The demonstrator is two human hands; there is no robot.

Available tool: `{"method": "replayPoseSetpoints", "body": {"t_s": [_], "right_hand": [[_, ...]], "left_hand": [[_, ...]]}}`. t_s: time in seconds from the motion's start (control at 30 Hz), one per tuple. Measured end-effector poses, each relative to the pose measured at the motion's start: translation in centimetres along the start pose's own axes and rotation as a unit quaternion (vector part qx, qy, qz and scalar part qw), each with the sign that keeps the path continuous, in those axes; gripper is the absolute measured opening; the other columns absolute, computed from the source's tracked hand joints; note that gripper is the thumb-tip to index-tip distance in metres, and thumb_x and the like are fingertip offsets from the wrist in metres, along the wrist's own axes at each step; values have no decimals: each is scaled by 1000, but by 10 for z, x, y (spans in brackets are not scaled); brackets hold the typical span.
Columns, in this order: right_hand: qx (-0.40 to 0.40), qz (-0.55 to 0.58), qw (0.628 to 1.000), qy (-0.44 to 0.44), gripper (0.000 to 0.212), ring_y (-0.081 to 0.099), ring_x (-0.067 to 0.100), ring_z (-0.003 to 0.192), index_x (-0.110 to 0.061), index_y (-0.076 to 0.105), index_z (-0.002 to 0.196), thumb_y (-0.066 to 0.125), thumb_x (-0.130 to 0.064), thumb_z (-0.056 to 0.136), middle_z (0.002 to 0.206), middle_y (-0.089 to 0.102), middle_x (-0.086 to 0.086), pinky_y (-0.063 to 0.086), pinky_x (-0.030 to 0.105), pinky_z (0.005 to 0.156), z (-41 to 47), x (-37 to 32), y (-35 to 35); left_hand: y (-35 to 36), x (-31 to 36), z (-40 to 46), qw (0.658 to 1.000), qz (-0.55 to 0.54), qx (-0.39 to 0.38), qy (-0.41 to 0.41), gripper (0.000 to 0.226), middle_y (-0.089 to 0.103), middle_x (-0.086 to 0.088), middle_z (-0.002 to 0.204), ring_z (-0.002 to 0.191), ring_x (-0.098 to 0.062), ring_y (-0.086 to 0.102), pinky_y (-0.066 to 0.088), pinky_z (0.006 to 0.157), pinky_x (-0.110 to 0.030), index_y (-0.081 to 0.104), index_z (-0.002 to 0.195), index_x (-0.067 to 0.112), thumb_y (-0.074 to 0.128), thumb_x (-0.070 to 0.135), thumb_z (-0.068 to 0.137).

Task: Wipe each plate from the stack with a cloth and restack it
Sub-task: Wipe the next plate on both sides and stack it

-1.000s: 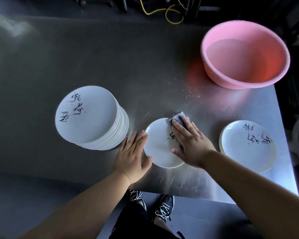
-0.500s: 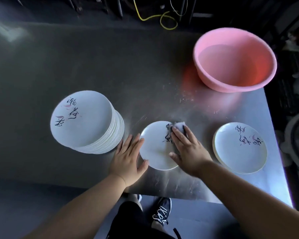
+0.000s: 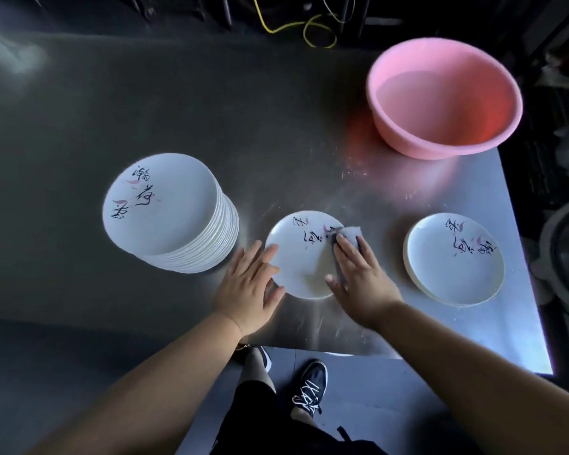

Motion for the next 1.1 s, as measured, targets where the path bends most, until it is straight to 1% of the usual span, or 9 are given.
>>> {"method": "replayPoseSetpoints", "body": {"t_s": [0.1,0.3,0.47,0.57,0.63,0.77,0.83,0.93,1.1], "right_hand": [[3,1,1000,-9,77,-21,13,160,-24,6,169,35,-57,106,173,-9,-22,17,40,131,16,-1,-10],[-42,40,997,56,86,-28,20,158,-20,-8,167,33,-63,106,172,-22,-15,8,38,130,-49,-40,26],[16,26,999,34,78,-11,18,162,-25,7,169,39,-58,105,174,-5,-21,25,44,128,9,-10,-13],[10,3,1000,15,79,-15,15,161,-27,3,169,40,-56,105,172,-13,-25,26,42,128,20,-7,-15],[11,23,999,32,84,-20,16,160,-25,0,168,43,-57,104,172,-15,-22,25,41,128,-1,-16,0],[-40,39,997,55,89,-28,17,157,-21,-3,168,40,-64,104,172,-20,-18,15,39,130,-45,-27,30],[-52,34,997,42,86,-24,18,159,-21,0,168,38,-64,104,174,-14,-16,14,39,131,-39,-23,20],[-30,12,999,-2,78,-15,14,161,-26,10,169,39,-61,105,174,-4,-22,20,40,130,-6,-10,-12],[-3,21,1000,22,81,-17,15,161,-26,6,169,39,-62,103,172,-11,-25,26,43,128,5,-7,-10]], "left_hand": [[0,-2,0,1000,-20,13,1,22,51,1,157,153,-31,36,31,121,-59,64,107,18,63,38,98],[2,-5,0,998,-60,25,-5,27,56,-2,152,152,-30,39,31,121,-58,68,103,16,58,41,98],[0,-4,0,996,-75,49,-1,28,59,-5,147,148,-32,44,33,122,-55,71,101,14,61,41,99],[-1,-4,0,997,-64,49,2,28,61,-5,145,146,-33,45,34,121,-55,72,101,16,63,42,97],[-5,-1,1,998,-46,50,4,27,65,-5,137,139,-36,51,35,119,-56,72,95,17,68,43,93],[-14,29,5,997,-18,22,76,37,64,-6,101,104,-33,59,35,117,-53,69,84,17,74,54,87],[-14,39,2,994,-27,-13,109,44,64,-3,110,109,-29,58,34,118,-54,72,98,20,69,62,88],[-9,23,4,996,-9,-56,63,48,59,4,143,139,-26,50,22,126,-54,69,125,25,58,60,93],[-2,18,3,997,11,-41,71,39,61,5,143,136,-27,53,30,121,-47,69,130,26,52,39,97]]}}
Point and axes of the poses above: each hand's wrist, its own z-axis towards the middle knuckle, its own y-axis out of the palm, x = y × z, the point moved 8 cm from there along z, towards the middle knuckle
